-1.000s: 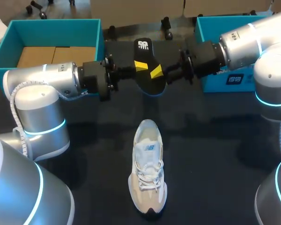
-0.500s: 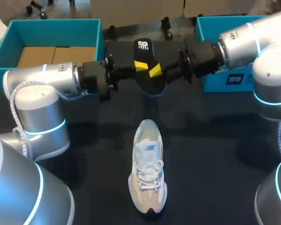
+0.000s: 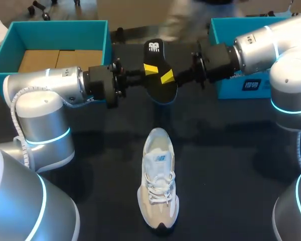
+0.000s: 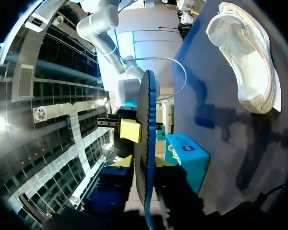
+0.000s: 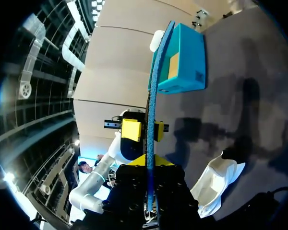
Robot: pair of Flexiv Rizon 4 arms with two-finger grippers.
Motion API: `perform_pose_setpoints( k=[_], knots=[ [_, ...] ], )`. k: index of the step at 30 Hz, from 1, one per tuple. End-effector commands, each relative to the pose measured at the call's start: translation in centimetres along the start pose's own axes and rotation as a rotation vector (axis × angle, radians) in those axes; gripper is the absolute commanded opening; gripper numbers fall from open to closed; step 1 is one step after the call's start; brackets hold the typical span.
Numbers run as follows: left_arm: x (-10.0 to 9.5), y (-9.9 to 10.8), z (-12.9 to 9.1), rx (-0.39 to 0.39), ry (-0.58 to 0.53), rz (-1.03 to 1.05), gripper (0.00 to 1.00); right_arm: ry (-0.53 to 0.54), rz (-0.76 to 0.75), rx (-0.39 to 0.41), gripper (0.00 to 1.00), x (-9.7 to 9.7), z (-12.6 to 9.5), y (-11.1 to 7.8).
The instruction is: Take the shoe out of the shoebox, open the shoe tongue, remove and reinsert the insole, then place the shoe into the shoebox
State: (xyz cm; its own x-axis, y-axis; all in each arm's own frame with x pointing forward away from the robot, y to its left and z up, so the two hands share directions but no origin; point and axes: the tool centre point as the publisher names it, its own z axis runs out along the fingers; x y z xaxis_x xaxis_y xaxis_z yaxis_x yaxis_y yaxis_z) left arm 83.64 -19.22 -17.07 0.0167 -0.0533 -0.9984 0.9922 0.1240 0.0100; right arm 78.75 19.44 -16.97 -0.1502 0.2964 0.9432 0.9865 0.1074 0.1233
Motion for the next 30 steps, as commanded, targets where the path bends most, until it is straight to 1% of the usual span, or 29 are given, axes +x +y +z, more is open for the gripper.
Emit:
perform_pose_setpoints(
  k=[1,4,8,25,26,28,29,30],
  knots=[
    [-0.5,0.0,-1.0,0.014,0.038,-0.014,1.00,0.005,-0.021,-0.026,0.00,-0.3,0.1,-0.6],
    [-0.4,0.4,-2.0,0.012,0.083,-0.047,1.00,0.008,-0.049,-0.046,0.00,-0.5,0.0,-0.9],
    [-0.2,1.3,-4.1,-0.024,0.211,-0.127,1.00,0.015,-0.075,-0.072,0.00,-1.1,-0.1,-1.1],
    [-0.2,1.3,-4.1,-0.024,0.211,-0.127,1.00,0.015,-0.075,-0.072,0.00,-1.1,-0.1,-1.1],
    [0.0,0.6,-4.1,-0.069,0.240,-0.096,1.00,0.015,-0.075,-0.072,0.00,-1.1,-0.1,-1.1],
    [-0.1,-0.2,-4.5,-0.076,0.274,-0.116,1.00,0.018,-0.081,-0.075,0.00,-1.3,-0.2,-1.1],
    [-0.1,-0.4,-4.6,-0.110,0.299,-0.119,1.00,0.015,-0.101,-0.085,0.00,-1.5,-0.4,-1.1],
    [0.0,-0.4,-4.6,-0.126,0.326,-0.138,1.00,0.025,-0.133,-0.094,0.00,-1.6,-0.6,-1.3]
  ],
)
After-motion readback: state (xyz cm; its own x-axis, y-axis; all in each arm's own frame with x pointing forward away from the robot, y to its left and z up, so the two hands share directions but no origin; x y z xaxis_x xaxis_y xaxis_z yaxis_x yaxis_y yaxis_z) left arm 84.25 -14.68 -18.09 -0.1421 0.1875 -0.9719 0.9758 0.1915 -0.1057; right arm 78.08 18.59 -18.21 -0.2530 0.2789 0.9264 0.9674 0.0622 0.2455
